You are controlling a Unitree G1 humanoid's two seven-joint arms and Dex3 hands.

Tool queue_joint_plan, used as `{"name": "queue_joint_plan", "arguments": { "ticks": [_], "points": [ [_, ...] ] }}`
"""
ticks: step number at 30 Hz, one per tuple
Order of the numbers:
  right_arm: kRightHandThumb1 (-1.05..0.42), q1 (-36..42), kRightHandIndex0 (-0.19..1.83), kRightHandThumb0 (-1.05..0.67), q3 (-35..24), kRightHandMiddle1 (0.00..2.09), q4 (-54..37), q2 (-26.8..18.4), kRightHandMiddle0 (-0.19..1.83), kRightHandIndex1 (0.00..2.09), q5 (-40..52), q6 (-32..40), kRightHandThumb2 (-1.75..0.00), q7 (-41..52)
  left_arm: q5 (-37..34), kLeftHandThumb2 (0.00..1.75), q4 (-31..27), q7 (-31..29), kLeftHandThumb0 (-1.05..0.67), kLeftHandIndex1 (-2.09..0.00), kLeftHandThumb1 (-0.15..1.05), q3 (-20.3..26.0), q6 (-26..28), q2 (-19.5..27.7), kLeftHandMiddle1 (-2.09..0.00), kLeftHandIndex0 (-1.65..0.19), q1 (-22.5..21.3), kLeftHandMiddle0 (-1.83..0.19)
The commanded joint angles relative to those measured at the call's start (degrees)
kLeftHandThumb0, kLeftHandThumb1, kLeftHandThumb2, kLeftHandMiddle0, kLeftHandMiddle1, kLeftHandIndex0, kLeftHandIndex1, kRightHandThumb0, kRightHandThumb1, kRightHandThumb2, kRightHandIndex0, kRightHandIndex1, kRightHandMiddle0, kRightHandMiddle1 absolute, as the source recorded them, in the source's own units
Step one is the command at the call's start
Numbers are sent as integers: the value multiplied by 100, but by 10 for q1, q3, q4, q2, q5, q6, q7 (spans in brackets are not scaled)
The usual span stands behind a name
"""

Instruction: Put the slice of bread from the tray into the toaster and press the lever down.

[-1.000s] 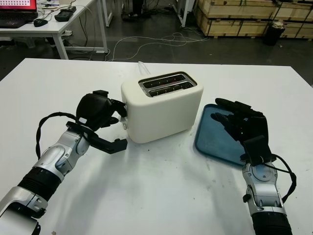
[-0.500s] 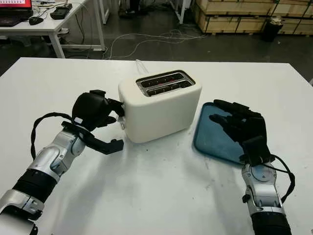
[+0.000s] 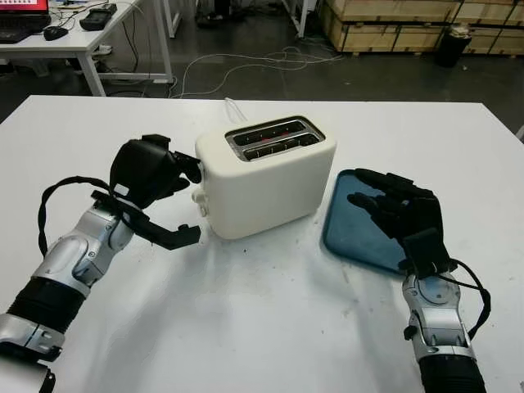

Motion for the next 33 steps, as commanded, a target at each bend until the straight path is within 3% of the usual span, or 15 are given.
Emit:
{"name": "queue_joint_plan", "arguments": {
  "ticks": [1, 9, 15, 20, 25, 33],
  "points": [
    [-92, 0, 124, -59, 3, 0, 0, 3, 105, 1, 5, 9, -2, 1, 6, 0, -12, -4, -23, -61, 80, 9, -2, 1, -144, -103, -22, -87],
    [-92, 5, 124, -60, 9, 0, -6, 2, 104, 1, -4, 14, -5, -2, 5, 0, -25, -4, -21, -41, 76, 33, -8, 8, -141, -112, -30, -90],
    [-92, 3, 123, -59, 7, 0, 4, 1, 104, 0, 0, 5, -4, 0, -20, 1, -54, -38, -27, -32, 76, 54, -5, 9, -135, -118, -6, -95],
    [-92, 0, 124, -59, 7, 0, 2, 2, 105, 1, 2, 8, -4, 1, -108, 1, -72, -64, -28, -27, 80, 94, -10, -21, -128, -118, 40, -95],
    [-92, -4, 124, -60, 2, 0, 0, 4, 104, 1, 10, 14, -3, 0, -163, 1, -116, -47, -28, -24, 82, 138, 3, -70, -125, -117, 111, -92],
    [-92, -25, 118, -58, -4, 0, 19, 7, 101, 0, 15, -4, -3, -11, -168, 2, -185, -20, -36, -10, 90, 166, 60, -162, -111, -97, 198, -70]
  ]
}}
